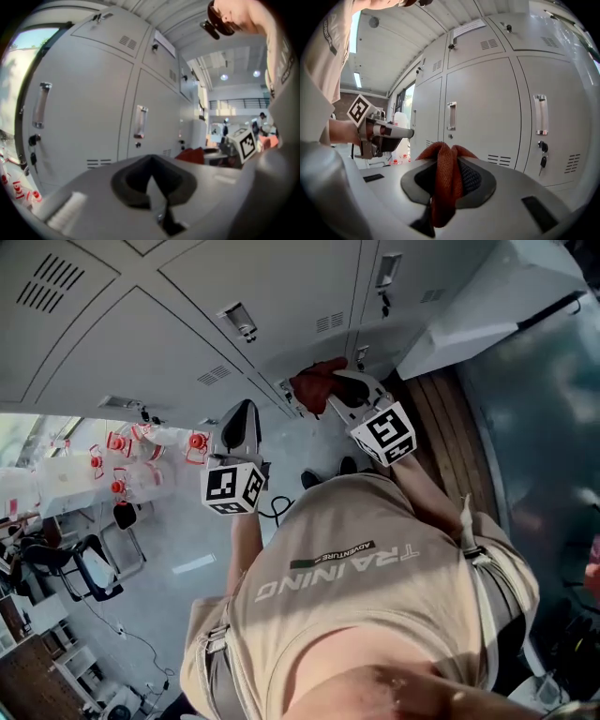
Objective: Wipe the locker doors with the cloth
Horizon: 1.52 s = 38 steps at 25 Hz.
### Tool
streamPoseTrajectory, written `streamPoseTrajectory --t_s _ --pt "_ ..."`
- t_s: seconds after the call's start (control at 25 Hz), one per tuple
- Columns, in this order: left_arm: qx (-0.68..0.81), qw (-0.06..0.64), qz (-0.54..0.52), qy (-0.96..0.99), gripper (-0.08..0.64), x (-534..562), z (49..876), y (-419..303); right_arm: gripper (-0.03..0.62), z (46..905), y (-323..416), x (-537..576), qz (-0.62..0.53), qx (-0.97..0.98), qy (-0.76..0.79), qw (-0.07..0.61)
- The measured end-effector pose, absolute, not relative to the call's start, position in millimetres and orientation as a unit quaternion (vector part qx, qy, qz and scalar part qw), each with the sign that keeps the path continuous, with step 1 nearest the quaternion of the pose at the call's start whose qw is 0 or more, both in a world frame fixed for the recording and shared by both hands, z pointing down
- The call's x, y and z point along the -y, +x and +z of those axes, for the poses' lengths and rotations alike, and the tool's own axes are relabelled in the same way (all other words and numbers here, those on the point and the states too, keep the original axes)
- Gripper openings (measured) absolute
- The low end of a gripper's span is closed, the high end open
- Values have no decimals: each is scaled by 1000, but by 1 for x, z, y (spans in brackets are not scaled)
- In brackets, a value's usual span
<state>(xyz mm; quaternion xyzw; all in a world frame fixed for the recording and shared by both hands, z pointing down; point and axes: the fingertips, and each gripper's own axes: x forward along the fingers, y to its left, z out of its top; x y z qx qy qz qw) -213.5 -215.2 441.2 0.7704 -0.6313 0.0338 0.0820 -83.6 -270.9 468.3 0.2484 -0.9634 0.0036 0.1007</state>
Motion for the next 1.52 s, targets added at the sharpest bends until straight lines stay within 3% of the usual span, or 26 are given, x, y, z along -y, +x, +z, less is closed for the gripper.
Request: streamPoseTrajectory --t_s 0.16,0.36,1.52 --pt "672 46 5 739 5 211 425 -230 63 436 -89 271 9 964 261 55" --pt "665 50 5 745 5 207 423 -232 63 418 -90 267 15 964 264 35" --pt "619 98 18 779 5 208 461 -219 63 462 -82 255 34 954 287 81"
